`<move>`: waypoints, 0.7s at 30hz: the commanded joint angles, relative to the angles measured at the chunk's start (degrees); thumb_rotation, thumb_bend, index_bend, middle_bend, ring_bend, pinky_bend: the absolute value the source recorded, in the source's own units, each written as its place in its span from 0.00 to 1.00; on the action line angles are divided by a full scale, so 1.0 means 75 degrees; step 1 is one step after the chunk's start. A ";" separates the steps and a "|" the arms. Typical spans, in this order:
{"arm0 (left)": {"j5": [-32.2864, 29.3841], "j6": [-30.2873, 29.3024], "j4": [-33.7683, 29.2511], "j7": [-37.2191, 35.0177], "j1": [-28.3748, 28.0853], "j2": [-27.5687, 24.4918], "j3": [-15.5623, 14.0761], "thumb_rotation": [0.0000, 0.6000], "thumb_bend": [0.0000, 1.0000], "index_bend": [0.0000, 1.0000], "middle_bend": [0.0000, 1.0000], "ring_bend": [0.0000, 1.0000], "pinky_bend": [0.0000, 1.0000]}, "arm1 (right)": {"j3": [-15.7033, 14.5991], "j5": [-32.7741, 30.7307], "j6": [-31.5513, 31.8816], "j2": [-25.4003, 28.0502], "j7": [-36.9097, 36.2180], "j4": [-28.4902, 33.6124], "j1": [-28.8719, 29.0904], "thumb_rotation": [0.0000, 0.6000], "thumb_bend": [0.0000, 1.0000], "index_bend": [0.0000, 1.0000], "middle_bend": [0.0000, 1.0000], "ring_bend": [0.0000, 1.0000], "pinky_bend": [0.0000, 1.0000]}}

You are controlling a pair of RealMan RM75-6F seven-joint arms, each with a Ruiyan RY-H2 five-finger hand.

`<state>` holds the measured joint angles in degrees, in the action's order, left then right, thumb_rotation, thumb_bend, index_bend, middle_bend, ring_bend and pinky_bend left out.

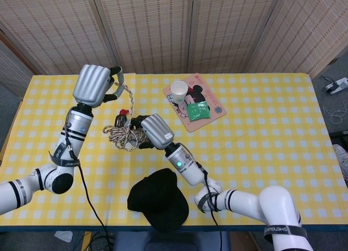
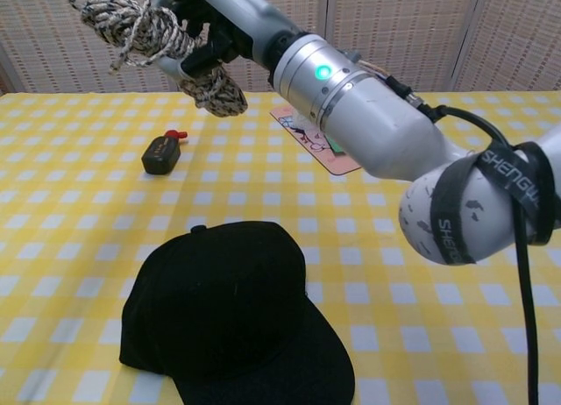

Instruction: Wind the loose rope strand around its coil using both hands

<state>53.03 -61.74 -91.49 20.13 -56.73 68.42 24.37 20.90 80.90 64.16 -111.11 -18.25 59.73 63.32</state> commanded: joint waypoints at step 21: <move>-0.0998 0.0585 0.0465 -0.0301 0.0500 -0.0274 -0.0357 1.00 0.42 0.83 1.00 1.00 1.00 | -0.0108 0.0569 0.1310 -0.0164 -0.2114 -0.0564 -0.0503 1.00 0.54 0.86 0.62 0.53 0.63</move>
<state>46.10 -57.70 -88.09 17.91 -53.20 66.41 21.89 19.61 85.25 73.37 -111.86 -33.41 55.90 59.68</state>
